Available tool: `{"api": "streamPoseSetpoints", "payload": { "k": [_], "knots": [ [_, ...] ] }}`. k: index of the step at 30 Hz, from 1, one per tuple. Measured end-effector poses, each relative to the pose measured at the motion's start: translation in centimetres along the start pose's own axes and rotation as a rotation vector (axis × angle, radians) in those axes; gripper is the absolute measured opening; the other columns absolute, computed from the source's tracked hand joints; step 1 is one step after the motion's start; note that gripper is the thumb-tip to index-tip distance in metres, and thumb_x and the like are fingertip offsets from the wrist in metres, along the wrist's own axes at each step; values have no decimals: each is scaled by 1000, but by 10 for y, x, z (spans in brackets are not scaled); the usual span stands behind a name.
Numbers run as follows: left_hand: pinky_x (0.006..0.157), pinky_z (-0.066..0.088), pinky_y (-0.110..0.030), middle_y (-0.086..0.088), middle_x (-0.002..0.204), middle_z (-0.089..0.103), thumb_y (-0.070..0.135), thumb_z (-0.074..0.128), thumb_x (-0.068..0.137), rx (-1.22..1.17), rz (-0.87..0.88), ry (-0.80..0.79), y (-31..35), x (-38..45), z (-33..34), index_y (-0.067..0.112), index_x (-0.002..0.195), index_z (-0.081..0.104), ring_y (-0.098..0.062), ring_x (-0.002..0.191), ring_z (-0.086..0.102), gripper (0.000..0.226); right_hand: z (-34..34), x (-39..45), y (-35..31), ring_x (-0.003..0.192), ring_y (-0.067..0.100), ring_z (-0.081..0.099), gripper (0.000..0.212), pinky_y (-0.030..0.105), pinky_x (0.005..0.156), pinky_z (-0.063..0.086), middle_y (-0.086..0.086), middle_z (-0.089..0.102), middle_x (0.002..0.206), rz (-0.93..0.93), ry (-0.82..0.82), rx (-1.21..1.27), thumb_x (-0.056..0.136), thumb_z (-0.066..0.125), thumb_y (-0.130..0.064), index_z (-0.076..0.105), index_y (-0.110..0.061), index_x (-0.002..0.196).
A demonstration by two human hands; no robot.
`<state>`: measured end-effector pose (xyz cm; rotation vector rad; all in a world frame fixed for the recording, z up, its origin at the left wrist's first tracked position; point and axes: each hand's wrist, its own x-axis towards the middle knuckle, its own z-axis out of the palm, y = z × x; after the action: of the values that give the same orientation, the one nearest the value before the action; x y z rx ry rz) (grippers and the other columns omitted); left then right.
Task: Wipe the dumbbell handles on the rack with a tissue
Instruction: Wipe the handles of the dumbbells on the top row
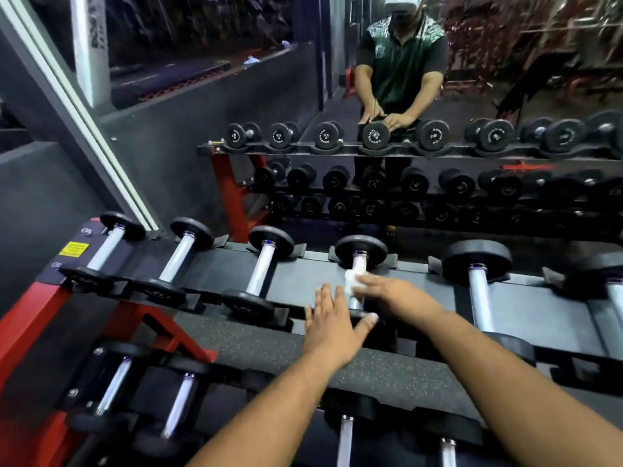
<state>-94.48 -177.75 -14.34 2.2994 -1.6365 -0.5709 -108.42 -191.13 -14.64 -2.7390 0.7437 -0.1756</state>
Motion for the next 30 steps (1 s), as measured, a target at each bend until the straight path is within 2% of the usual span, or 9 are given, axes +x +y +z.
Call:
{"api": "streamPoseSetpoints", "payload": {
  "k": [3,5,9,12,15,20,23,27,30],
  "knots": [
    [126,-6,-43,-11,168,-18,67,36,99,15,-15,2,18,3,16,12,161,-8,-23,155,-17,93,0,0,18,153,10,10,54,28,121,12,-10,14,165,-143,-172,-183,105,44,-19,31,-34,155],
    [126,-6,-40,-12,167,-20,62,36,101,17,-23,39,19,3,21,11,160,-10,-25,155,-16,91,-1,4,27,154,11,5,58,39,123,8,-10,9,166,-165,-163,-278,105,42,-21,21,-33,158],
    [125,-7,-38,-11,166,-22,61,35,101,9,-10,19,15,6,21,9,159,-12,-24,154,-18,90,6,18,28,154,12,-2,63,50,122,16,-11,-3,167,-5,-31,-289,105,33,-22,3,-31,160],
    [124,-7,-37,-9,168,-19,58,32,103,-24,22,5,10,7,19,11,160,-10,-22,155,-17,85,15,13,18,154,13,0,59,52,122,16,-10,3,167,-1,-75,-95,106,36,-22,13,-29,160],
    [125,-6,-35,-5,169,-16,55,33,104,-65,49,25,1,9,20,12,160,-9,-19,155,-14,82,18,-6,17,152,4,3,59,51,122,10,-15,9,165,-24,-193,10,104,41,-20,20,-35,158],
    [126,-3,-36,-6,168,-18,57,39,102,-133,48,55,3,8,23,9,158,-17,-20,155,-12,93,-2,19,3,153,8,-5,67,54,120,11,-18,-5,165,89,-154,-200,102,38,-18,8,-36,159],
    [126,-5,-37,-8,167,-21,57,39,102,-135,57,66,3,7,23,8,157,-19,-22,155,-13,93,2,34,-4,154,13,-4,64,55,120,19,-11,0,167,153,-99,-243,103,38,-17,10,-30,160],
    [125,-4,-40,-11,167,-19,55,40,103,-123,84,83,2,5,23,9,159,-12,-27,156,-8,89,6,18,0,150,3,-4,73,46,121,15,-19,5,166,-34,-297,-318,97,54,-16,18,-36,158],
    [125,-3,-42,-13,167,-20,56,38,103,-103,86,70,6,5,23,9,159,-11,-28,156,-8,88,-7,13,1,150,3,-6,74,47,122,10,-20,1,165,-57,-378,-366,98,51,-18,14,-38,158]
  ]
}}
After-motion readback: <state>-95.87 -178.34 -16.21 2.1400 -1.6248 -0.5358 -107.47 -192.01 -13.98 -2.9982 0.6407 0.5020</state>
